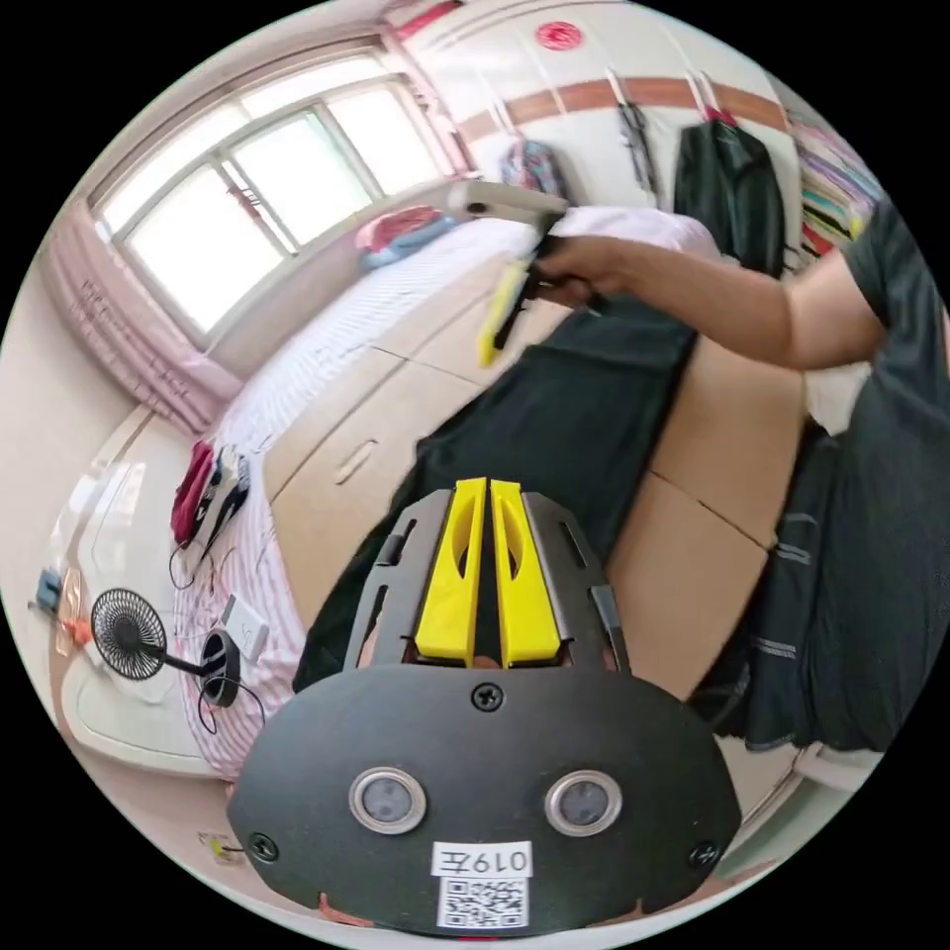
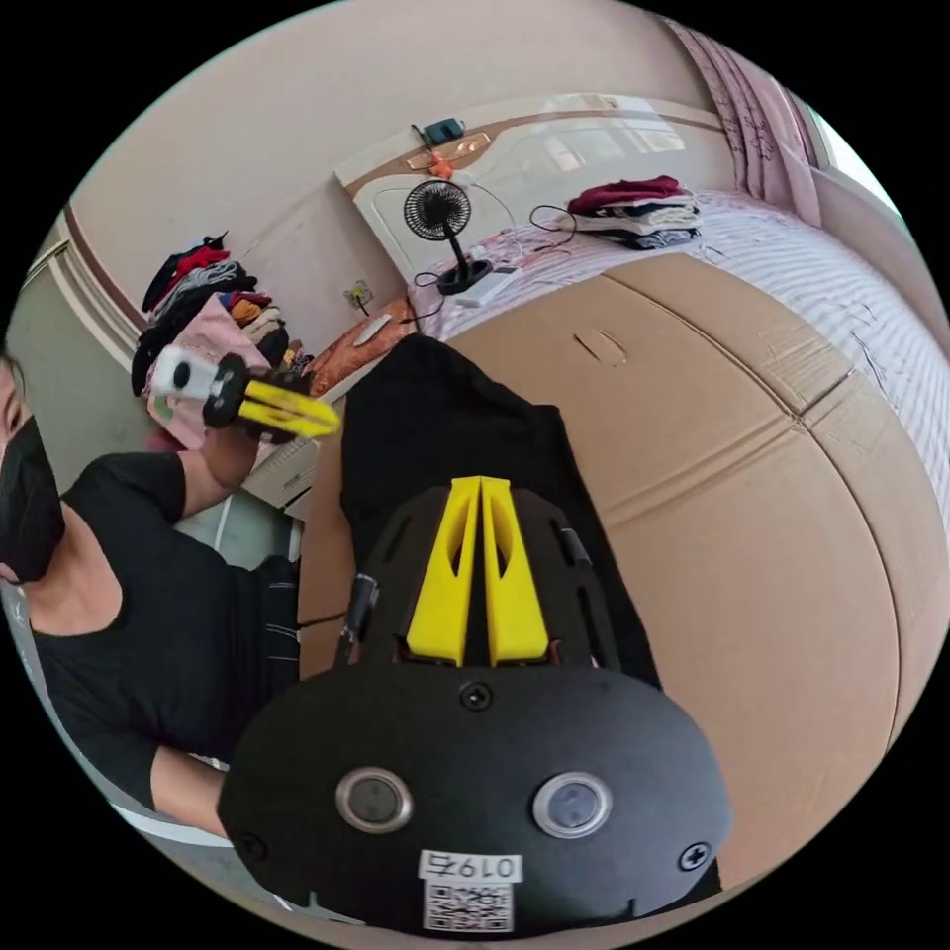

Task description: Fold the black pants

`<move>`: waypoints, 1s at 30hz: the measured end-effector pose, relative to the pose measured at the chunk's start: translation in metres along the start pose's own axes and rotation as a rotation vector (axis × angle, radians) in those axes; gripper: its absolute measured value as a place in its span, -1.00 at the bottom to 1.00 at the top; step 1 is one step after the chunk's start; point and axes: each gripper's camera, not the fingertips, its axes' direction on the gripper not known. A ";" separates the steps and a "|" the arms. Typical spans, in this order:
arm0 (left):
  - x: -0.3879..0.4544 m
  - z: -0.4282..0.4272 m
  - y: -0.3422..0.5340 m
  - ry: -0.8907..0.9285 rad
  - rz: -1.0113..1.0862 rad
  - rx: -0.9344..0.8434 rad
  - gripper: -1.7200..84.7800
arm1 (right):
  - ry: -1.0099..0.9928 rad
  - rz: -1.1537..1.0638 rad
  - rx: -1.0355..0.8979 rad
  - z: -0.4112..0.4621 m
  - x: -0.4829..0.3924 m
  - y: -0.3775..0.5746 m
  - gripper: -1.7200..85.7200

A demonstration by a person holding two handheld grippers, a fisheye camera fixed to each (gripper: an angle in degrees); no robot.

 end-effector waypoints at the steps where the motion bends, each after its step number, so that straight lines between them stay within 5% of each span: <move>1: -0.018 0.014 -0.003 0.010 -0.033 0.003 -0.92 | -0.001 -0.029 -0.003 0.007 -0.025 0.011 -0.96; 5: -0.138 0.152 -0.022 0.399 -0.247 -0.064 -0.86 | 0.011 -0.059 -0.020 0.039 -0.094 0.043 -0.93; 12: -0.209 0.347 -0.023 0.584 -0.289 -0.379 -0.81 | 0.162 -0.132 -0.056 0.089 -0.193 0.067 -0.83; 30: -0.264 0.536 0.015 0.695 -0.244 -0.437 -0.94 | 0.234 -0.142 -0.173 0.157 -0.289 0.075 -0.92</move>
